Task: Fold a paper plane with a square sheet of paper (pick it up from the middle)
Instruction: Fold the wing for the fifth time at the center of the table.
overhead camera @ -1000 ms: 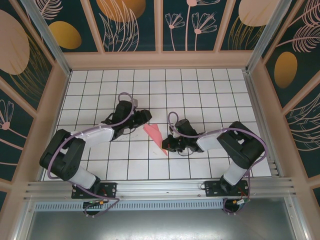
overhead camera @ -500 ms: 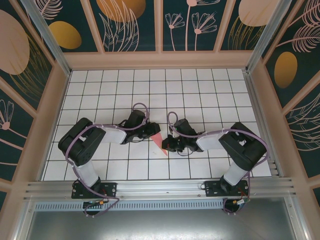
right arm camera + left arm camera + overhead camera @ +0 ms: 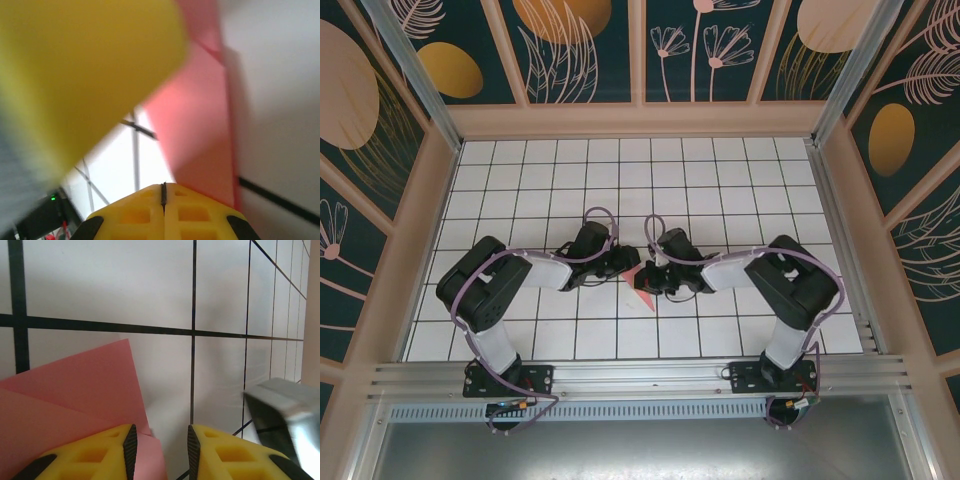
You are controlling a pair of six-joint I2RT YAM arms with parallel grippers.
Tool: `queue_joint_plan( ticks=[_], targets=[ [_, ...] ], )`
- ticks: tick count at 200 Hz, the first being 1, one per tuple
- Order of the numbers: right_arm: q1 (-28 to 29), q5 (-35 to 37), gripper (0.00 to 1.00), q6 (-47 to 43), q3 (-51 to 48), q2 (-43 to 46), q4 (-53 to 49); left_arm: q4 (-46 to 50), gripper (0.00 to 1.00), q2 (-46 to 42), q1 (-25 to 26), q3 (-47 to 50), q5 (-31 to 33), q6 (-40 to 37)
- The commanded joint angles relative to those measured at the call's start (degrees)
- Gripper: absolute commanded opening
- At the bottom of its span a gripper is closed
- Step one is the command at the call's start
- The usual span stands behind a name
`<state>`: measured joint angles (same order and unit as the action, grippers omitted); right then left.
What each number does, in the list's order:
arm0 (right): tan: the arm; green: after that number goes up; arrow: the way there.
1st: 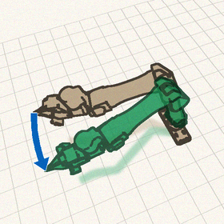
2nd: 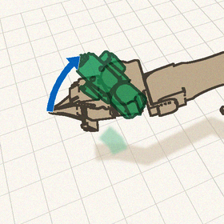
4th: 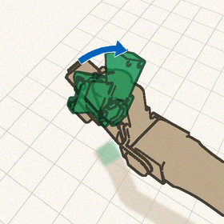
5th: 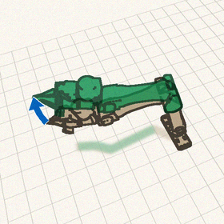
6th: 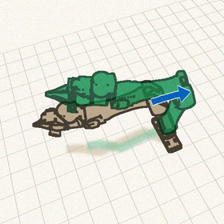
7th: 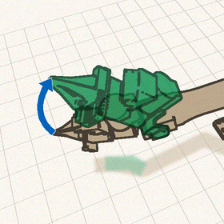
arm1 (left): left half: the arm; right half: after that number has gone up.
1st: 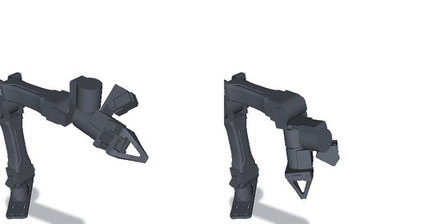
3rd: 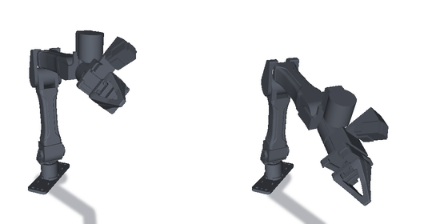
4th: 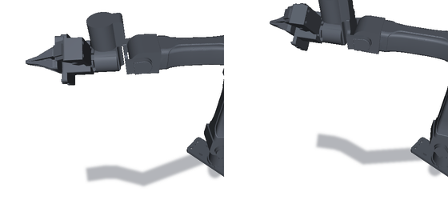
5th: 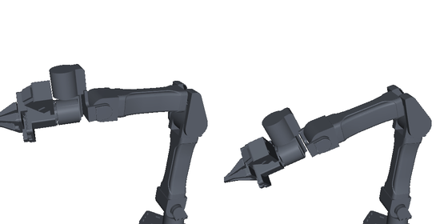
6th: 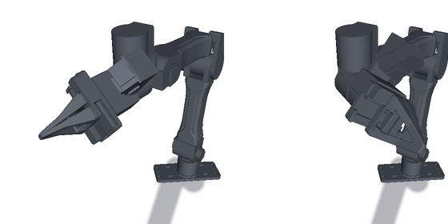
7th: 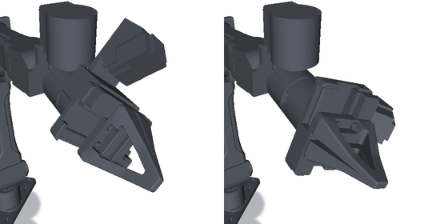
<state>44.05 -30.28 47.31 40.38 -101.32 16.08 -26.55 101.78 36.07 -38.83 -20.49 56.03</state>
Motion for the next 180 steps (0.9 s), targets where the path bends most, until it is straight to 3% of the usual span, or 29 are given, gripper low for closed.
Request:
queue_joint_plan(
  ticks=[1,180],
  targets=[
    [0.98,-0.56,0.0,-0.66,-0.65,-2.03,-2.08,5.69,0.35,2.45,-0.21,2.36,4.11,-0.79],
    [3.43,-2.32,0.04,-0.09,-17.64,14.02,-2.88,6.24,0.33,3.6,-0.25,2.62,5.52,0.36]
  ],
)
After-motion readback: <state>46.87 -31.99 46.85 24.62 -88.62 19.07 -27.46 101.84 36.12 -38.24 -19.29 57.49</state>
